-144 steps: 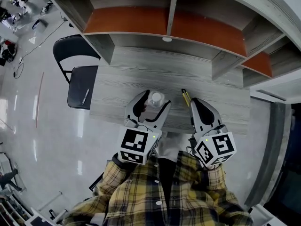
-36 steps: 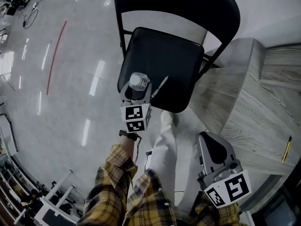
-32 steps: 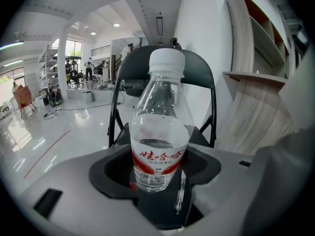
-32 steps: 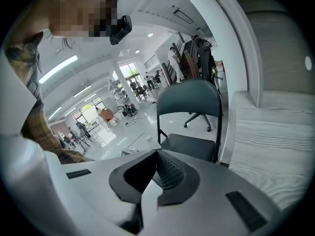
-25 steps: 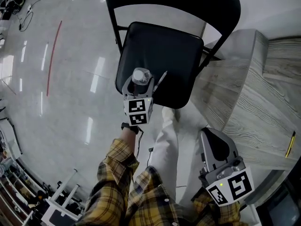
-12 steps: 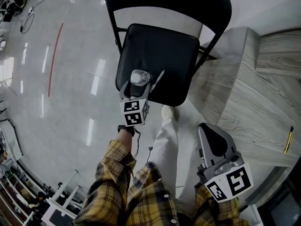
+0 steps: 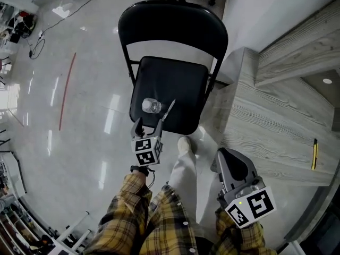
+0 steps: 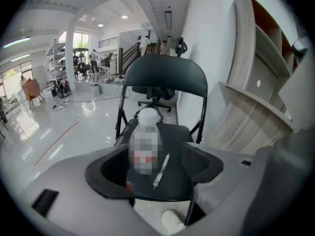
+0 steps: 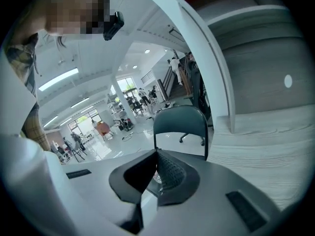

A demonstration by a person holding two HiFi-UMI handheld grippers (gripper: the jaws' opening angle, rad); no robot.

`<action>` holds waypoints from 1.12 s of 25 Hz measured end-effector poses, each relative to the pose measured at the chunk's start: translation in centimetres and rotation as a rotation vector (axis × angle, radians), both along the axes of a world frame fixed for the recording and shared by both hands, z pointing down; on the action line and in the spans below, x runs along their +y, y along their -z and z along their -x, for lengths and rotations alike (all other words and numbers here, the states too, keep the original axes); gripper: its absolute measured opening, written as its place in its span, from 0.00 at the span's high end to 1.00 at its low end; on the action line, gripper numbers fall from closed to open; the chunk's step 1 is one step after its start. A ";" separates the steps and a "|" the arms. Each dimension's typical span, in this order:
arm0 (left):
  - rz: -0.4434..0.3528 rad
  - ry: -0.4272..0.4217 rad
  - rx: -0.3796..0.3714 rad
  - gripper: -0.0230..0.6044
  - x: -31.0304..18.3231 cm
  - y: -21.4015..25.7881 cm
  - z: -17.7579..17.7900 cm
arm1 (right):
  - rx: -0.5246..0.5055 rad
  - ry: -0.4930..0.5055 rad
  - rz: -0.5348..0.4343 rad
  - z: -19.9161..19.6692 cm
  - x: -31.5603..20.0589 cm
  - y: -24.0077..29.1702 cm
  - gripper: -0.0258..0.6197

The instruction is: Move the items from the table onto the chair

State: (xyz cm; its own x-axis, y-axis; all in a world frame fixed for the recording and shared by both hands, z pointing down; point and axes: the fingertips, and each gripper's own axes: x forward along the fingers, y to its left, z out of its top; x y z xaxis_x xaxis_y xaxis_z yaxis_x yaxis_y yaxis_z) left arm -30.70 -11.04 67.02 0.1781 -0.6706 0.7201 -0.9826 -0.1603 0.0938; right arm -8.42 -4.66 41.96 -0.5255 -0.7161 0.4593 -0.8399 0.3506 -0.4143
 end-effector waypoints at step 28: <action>-0.355 -0.507 0.202 0.96 14.9 37.3 -48.8 | 0.318 -0.212 0.079 -51.3 16.7 -0.7 0.81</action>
